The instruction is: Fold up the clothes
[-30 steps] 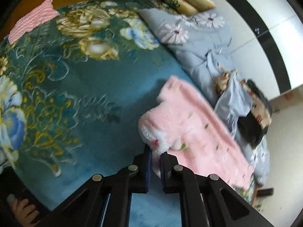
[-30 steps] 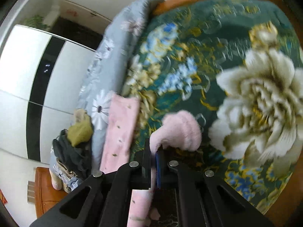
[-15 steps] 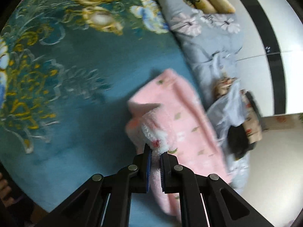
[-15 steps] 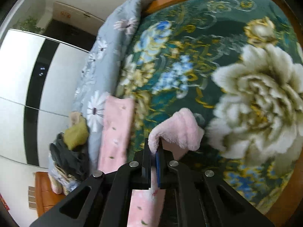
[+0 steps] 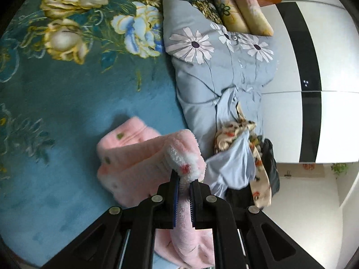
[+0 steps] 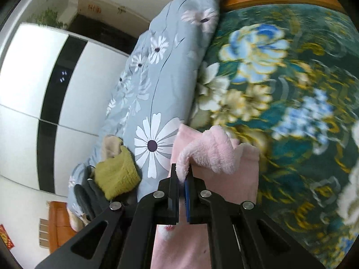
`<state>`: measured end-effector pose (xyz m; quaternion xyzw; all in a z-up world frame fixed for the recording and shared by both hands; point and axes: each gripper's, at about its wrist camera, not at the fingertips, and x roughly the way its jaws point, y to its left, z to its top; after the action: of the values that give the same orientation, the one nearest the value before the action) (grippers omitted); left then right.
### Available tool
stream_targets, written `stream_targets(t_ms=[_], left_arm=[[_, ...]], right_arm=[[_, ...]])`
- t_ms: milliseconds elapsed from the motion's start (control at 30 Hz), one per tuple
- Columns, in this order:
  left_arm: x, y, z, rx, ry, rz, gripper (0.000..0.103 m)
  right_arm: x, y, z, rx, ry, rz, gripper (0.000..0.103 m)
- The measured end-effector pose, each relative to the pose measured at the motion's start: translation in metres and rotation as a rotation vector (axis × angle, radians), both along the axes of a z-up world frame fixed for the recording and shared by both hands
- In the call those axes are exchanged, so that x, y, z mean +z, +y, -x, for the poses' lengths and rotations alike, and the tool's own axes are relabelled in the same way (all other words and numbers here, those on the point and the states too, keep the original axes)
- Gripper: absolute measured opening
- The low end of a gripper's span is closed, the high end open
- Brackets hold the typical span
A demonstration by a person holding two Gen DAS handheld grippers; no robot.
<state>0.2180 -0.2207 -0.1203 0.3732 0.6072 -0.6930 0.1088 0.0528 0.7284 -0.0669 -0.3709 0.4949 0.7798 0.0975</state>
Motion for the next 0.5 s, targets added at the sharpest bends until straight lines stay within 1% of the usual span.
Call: stream_targets(t_ms=[133,233,300,400,500], left_arm=[[-0.015,-0.004,0.029,0.054,-0.032,-0.012,0.008],[-0.022,-0.007,0.049,0.071,-0.055,0.025,0.009],[-0.027,-0.009,0.061,0.081,-0.070,0.050,0.009],[-0.040,-0.014,0.072,0.103,-0.101,0.073,0.009],[-0.052,-0.015,0.079,0.099,-0.123,0.093,0.009]], right_arm=[[-0.020,-0.012,0.049,0.005,-0.058,0.001,0.004],[-0.033,-0.020,0.079,0.025,-0.082,0.010,0.004],[-0.038,-0.026,0.100,0.059,-0.105,-0.014,0.004],[-0.046,-0.030,0.118,0.089,-0.120,-0.025,0.004],[-0.057,-0.031,0.129,0.102,-0.126,-0.012,0.004]])
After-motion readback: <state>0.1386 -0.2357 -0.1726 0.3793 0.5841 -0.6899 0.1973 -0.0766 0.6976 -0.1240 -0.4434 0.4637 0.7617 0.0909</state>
